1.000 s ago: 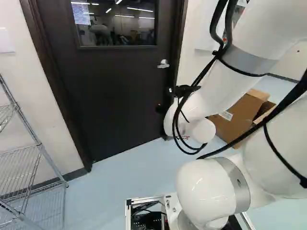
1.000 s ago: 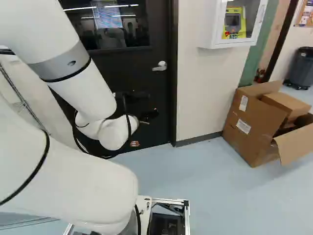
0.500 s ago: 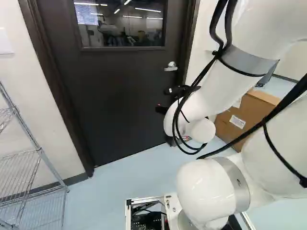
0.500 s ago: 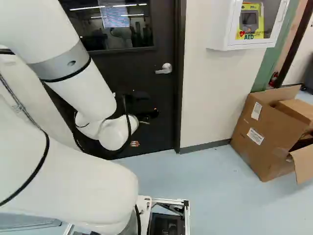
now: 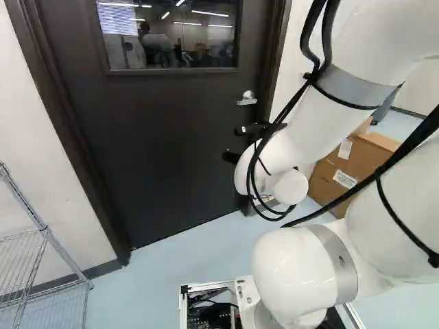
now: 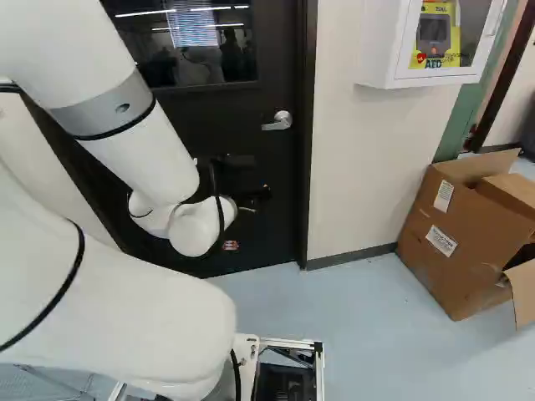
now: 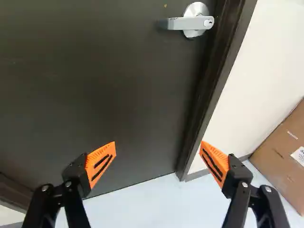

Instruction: Open the door and move inside

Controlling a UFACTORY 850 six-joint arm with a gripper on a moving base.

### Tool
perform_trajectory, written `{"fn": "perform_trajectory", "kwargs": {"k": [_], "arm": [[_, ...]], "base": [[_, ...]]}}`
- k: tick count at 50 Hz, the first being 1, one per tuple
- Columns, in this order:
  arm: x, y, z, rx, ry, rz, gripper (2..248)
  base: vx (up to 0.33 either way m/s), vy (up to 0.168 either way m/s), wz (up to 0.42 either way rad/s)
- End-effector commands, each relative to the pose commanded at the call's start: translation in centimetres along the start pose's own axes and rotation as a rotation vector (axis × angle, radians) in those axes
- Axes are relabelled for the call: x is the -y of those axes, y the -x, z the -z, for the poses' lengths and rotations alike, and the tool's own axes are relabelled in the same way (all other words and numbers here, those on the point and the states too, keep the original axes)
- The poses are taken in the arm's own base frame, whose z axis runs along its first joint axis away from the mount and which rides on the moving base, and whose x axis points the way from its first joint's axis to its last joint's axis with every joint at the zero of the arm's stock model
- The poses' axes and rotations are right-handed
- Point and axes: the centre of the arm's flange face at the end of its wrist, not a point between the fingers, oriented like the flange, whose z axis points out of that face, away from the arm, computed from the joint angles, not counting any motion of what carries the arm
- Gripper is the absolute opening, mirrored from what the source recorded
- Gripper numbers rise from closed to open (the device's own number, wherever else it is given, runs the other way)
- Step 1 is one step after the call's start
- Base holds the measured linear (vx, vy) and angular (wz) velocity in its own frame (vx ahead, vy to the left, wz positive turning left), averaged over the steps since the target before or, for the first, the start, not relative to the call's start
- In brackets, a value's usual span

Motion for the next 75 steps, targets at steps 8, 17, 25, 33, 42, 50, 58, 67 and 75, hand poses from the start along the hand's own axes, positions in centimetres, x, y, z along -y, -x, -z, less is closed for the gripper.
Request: {"fn": "perform_trajectory", "kwargs": {"k": [8, 17, 25, 33, 42, 50, 58, 67, 75], "arm": [[0.0, 0.0, 0.0, 0.0, 0.0, 0.0, 247], [0.0, -0.2, 0.0, -0.005, 0.0, 0.0, 247], [0.0, -1.0, -0.4, -0.022, 0.0, 0.0, 247], [0.0, -2.2, -1.4, -0.04, -0.001, 0.0, 247], [0.1, -3.8, -2.7, -0.059, -0.003, 0.001, 247], [0.2, -5.2, -3.8, -0.076, -0.007, 0.002, 247], [0.4, -6.5, -5.0, -0.093, -0.01, 0.003, 247], [0.5, -8.1, -6.4, -0.113, -0.014, 0.004, 247], [0.7, -9.4, -7.6, -0.13, -0.017, 0.005, 247]], "base": [[0.003, 0.0, 0.0], [0.0, 0.0, 0.0], [0.0, 0.0, 0.0], [0.0, 0.0, 0.0], [0.0, 0.0, 0.0], [0.0, 0.0, 0.0], [0.0, 0.0, 0.0], [0.0, 0.0, 0.0], [0.0, 0.0, 0.0]]}}
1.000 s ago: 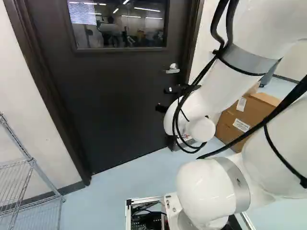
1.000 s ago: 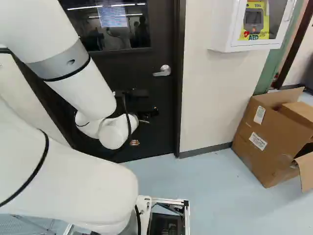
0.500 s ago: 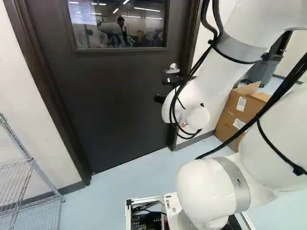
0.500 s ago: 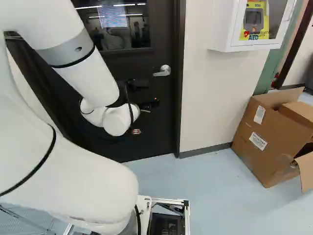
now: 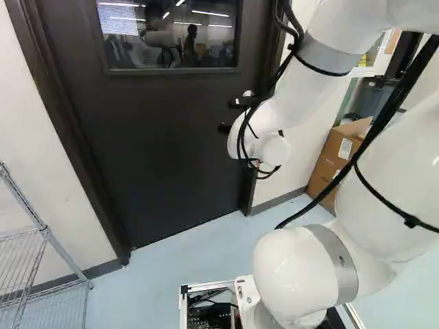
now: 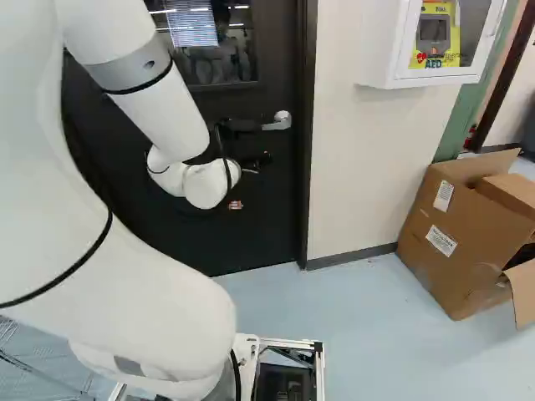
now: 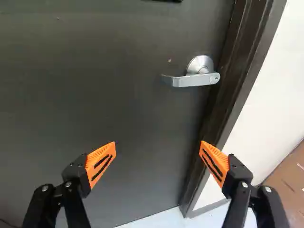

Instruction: Open the door and move inside

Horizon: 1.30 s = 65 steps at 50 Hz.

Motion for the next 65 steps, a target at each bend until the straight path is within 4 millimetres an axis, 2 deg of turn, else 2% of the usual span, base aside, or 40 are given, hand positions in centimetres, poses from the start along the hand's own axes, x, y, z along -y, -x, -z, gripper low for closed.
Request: {"fn": "perform_trajectory", "kwargs": {"k": [15, 45, 65], "arm": [[0.2, -2.2, -2.6, -0.034, -0.006, 0.001, 247], [0.8, -6.2, -6.4, -0.103, -0.018, 0.003, 247], [0.9, -9.1, -9.8, -0.149, -0.018, 0.002, 247]], "base": [[0.0, 0.0, 0.0], [0.0, 0.0, 0.0], [0.0, 0.0, 0.0]]}}
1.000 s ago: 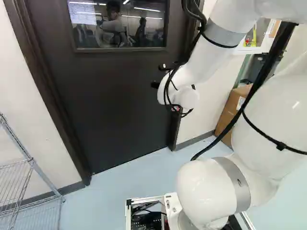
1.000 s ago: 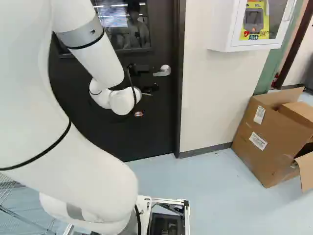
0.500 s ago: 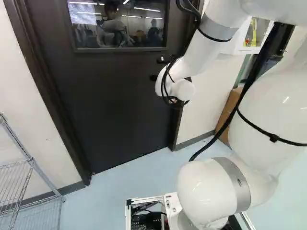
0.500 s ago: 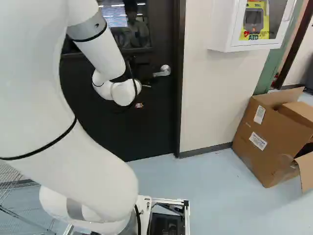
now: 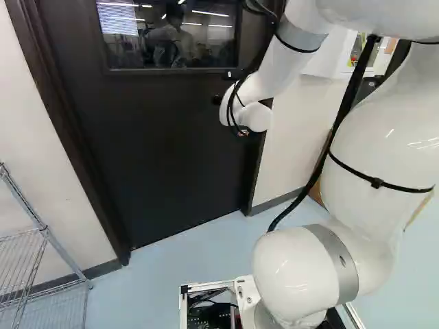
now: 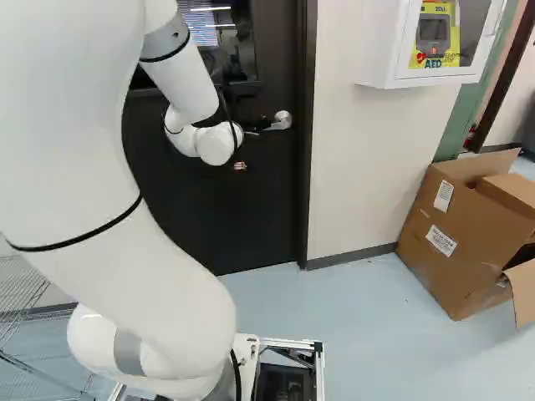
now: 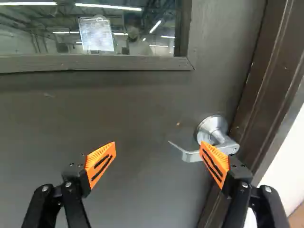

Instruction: Open the door and move inside

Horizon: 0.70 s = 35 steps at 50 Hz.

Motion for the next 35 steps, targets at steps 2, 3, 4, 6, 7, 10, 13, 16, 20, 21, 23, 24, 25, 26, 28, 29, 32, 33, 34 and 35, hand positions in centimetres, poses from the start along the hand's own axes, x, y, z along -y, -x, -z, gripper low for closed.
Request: {"fn": "perform_trajectory", "kwargs": {"k": [2, 3, 4, 6, 7, 10, 13, 16, 20, 21, 23, 24, 25, 26, 28, 29, 32, 33, 34, 35], "arm": [[0.0, -0.2, -0.4, -0.005, -0.001, 0.0, 247], [0.1, -0.3, -0.6, -0.007, -0.001, 0.0, 247], [0.1, -0.5, -0.9, -0.01, -0.002, 0.0, 247], [0.1, -0.7, -1.2, -0.013, -0.003, 0.0, 247], [0.2, -0.8, -1.4, -0.014, -0.004, 0.0, 247], [0.3, -1.0, -2.0, -0.012, -0.006, 0.0, 247], [0.4, -1.2, -2.6, -0.006, -0.009, 0.0, 247], [0.6, -1.4, -3.2, 0.001, -0.012, 0.001, 247], [0.8, -1.6, -3.8, 0.007, -0.015, 0.001, 247], [0.8, -1.6, -3.9, 0.008, -0.015, 0.001, 247], [0.9, -1.6, -4.0, 0.01, -0.016, 0.001, 247], [0.9, -1.5, -4.0, 0.011, -0.016, 0.001, 247], [0.9, -1.5, -4.1, 0.013, -0.017, 0.001, 247], [0.9, -1.4, -4.1, 0.015, -0.017, 0.001, 247], [0.9, -1.3, -4.2, 0.018, -0.017, 0.001, 247], [0.9, -1.2, -4.2, 0.02, -0.017, 0.001, 247], [0.9, -0.9, -4.2, 0.026, -0.017, 0.001, 247], [0.9, -0.8, -4.2, 0.028, -0.017, 0.001, 247], [0.9, -0.7, -4.3, 0.03, -0.017, 0.001, 247], [0.9, -0.6, -4.3, 0.032, -0.017, 0.001, 247]], "base": [[0.0, 0.0, 0.0], [0.0, 0.0, 0.0], [0.0, 0.0, 0.0], [0.0, 0.0, 0.0], [0.0, 0.0, 0.0], [0.0, 0.0, 0.0], [0.0, 0.0, 0.0], [0.0, 0.0, 0.0], [0.0, 0.0, 0.0], [0.0, 0.0, 0.0], [0.0, 0.0, 0.0], [0.0, 0.0, 0.0], [0.0, 0.0, 0.0], [0.0, 0.0, 0.0], [0.0, 0.0, 0.0], [0.0, 0.0, 0.0], [0.0, 0.0, 0.0], [0.0, 0.0, 0.0], [0.0, 0.0, 0.0], [0.0, 0.0, 0.0]]}}
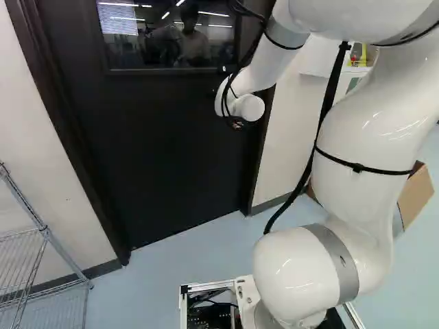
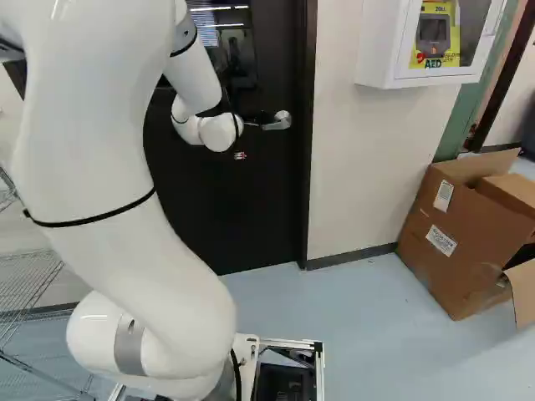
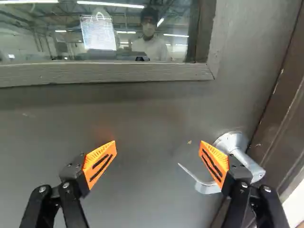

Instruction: Open the door and move inside

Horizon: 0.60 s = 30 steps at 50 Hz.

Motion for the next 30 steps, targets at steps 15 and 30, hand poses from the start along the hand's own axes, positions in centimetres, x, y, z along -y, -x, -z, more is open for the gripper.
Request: {"fn": "perform_trajectory", "kwargs": {"k": [15, 30], "arm": [[0.2, 1.6, -0.2, 0.031, -0.004, 0.0, 247], [0.6, 3.2, -0.4, 0.063, -0.011, 0.001, 247]], "base": [[0.0, 0.0, 0.0], [0.0, 0.0, 0.0]]}}
